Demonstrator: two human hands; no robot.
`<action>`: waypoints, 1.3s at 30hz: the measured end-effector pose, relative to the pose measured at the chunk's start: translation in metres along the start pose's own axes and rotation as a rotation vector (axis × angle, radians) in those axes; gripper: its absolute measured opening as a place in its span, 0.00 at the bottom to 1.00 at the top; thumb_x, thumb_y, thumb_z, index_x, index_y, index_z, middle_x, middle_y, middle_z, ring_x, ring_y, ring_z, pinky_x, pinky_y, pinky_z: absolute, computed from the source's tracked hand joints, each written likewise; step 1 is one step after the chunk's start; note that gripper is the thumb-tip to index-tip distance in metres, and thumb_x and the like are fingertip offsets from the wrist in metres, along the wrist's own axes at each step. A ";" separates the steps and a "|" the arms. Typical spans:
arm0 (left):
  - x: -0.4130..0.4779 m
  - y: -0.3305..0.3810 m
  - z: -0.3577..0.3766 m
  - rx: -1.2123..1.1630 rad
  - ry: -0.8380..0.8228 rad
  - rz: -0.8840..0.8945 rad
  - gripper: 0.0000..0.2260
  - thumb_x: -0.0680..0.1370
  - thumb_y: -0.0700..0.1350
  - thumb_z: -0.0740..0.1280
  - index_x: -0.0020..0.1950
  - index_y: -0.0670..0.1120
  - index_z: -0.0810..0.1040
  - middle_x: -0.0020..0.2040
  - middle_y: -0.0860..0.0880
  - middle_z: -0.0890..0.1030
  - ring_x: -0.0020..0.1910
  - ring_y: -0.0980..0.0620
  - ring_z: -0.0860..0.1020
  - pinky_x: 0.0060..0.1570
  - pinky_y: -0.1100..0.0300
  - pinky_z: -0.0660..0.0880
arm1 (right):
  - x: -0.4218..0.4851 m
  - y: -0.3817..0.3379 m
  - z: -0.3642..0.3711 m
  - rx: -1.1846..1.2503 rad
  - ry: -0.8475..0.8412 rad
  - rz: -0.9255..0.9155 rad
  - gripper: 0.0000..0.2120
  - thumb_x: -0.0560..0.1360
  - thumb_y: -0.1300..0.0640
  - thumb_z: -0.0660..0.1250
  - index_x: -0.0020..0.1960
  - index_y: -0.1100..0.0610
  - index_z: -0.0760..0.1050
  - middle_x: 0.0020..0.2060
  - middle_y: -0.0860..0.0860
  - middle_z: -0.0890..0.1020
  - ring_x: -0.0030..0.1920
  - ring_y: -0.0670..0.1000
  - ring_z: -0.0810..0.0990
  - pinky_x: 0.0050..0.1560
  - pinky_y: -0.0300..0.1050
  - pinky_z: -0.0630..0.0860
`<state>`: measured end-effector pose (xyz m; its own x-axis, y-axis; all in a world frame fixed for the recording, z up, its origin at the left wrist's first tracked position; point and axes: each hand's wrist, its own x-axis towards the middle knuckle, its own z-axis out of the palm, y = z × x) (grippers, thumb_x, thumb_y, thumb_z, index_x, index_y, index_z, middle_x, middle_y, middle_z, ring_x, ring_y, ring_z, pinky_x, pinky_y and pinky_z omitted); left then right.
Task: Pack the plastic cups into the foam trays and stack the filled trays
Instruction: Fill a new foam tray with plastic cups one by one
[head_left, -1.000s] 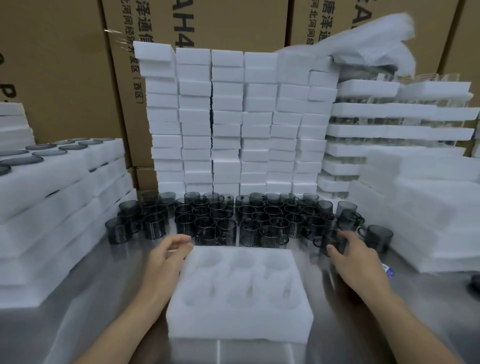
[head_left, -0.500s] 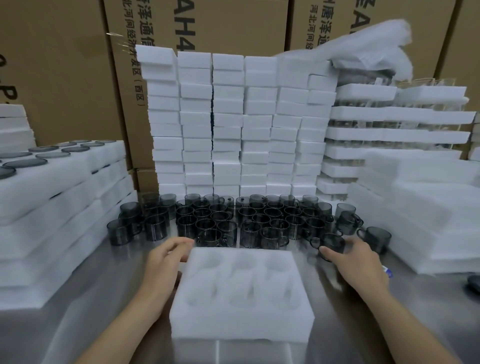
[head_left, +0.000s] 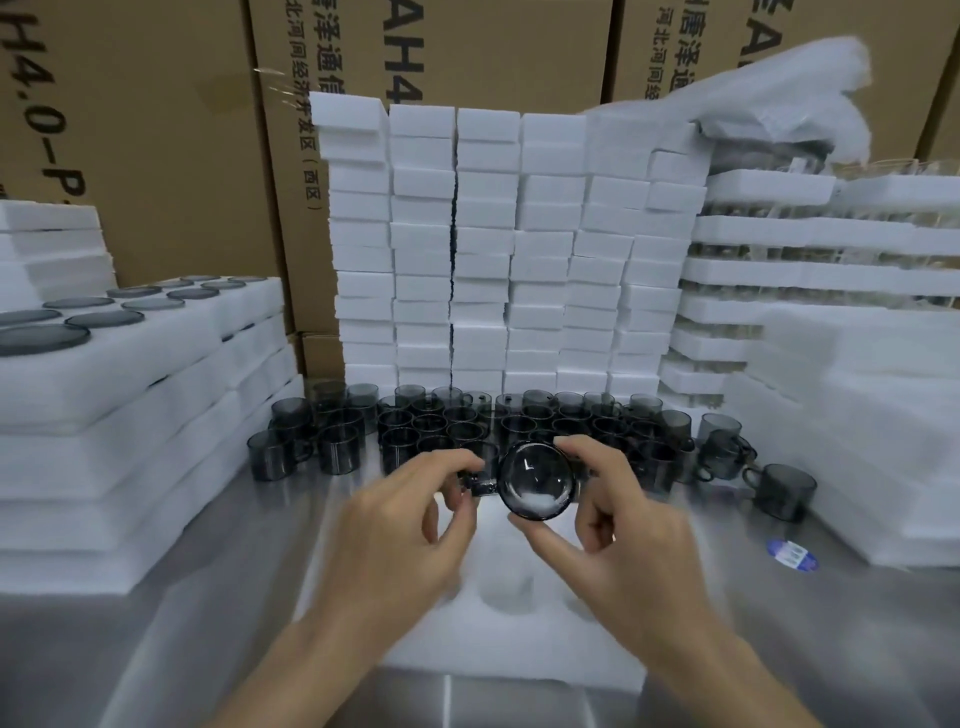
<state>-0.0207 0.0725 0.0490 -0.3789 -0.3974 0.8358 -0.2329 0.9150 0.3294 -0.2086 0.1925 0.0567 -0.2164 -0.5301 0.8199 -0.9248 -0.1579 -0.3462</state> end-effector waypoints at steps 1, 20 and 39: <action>-0.001 0.002 0.000 0.003 0.007 0.065 0.12 0.79 0.47 0.71 0.60 0.60 0.79 0.46 0.63 0.78 0.33 0.56 0.77 0.36 0.60 0.76 | -0.001 -0.002 0.000 0.006 -0.005 -0.009 0.28 0.74 0.36 0.72 0.69 0.44 0.71 0.26 0.43 0.67 0.25 0.43 0.66 0.25 0.42 0.71; -0.009 -0.004 -0.001 -0.024 -0.145 0.098 0.05 0.80 0.49 0.66 0.44 0.54 0.74 0.37 0.56 0.74 0.33 0.51 0.76 0.33 0.53 0.73 | -0.008 0.007 0.005 -0.011 -0.276 -0.020 0.27 0.69 0.25 0.70 0.58 0.37 0.63 0.33 0.46 0.77 0.31 0.49 0.76 0.29 0.39 0.67; 0.005 -0.008 0.014 -0.529 -0.362 -0.609 0.24 0.87 0.45 0.61 0.32 0.44 0.61 0.28 0.50 0.63 0.26 0.49 0.62 0.28 0.60 0.67 | -0.005 0.009 0.000 -0.013 -0.422 0.025 0.23 0.70 0.22 0.65 0.40 0.41 0.66 0.34 0.42 0.79 0.36 0.46 0.79 0.34 0.41 0.69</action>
<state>-0.0329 0.0624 0.0443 -0.6055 -0.7420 0.2878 -0.0763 0.4142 0.9070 -0.2160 0.1940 0.0497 -0.0942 -0.8288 0.5516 -0.9253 -0.1316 -0.3558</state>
